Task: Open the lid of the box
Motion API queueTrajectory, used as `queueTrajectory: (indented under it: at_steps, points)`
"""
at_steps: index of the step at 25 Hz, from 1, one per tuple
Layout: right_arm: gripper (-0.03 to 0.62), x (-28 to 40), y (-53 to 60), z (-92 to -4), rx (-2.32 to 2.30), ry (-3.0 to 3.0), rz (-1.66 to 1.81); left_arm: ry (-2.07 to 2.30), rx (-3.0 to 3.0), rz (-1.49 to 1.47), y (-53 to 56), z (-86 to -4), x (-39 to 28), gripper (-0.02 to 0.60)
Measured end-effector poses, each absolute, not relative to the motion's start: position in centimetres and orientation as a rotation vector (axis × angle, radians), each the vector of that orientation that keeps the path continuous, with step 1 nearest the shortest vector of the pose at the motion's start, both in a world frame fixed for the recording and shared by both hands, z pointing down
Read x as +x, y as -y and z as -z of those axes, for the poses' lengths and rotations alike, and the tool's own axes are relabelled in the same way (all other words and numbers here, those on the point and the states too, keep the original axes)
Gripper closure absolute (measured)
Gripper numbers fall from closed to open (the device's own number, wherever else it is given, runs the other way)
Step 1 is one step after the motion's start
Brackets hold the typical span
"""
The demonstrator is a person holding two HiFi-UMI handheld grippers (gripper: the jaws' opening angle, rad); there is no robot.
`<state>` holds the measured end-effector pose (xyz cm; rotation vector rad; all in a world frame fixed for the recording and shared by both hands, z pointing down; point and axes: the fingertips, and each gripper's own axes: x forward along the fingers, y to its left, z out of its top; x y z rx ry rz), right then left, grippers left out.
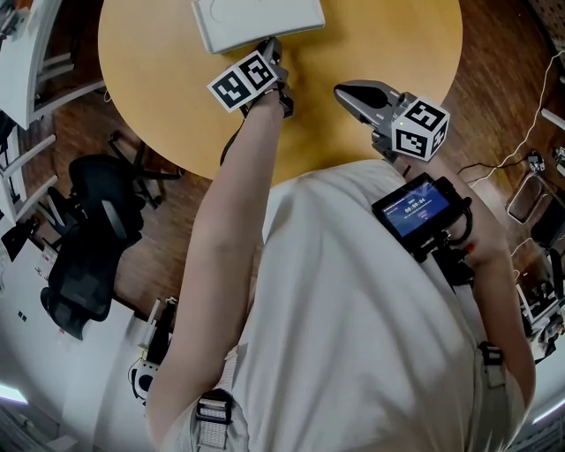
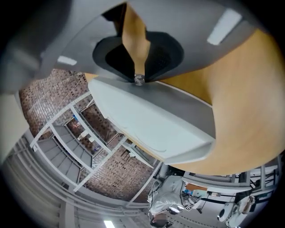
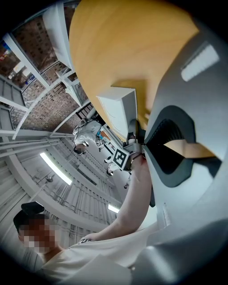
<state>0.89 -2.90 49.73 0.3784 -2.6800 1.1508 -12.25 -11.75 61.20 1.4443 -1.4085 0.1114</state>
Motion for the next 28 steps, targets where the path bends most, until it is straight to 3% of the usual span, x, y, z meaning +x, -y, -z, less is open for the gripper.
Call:
queueTrajectory:
  at_steps: [28]
  points:
    - [0.592,0.7,1.2,-51.0,0.325,2.700,-1.107,1.358,1.362,-0.062,2.4,-64.7,-9.9,0.514]
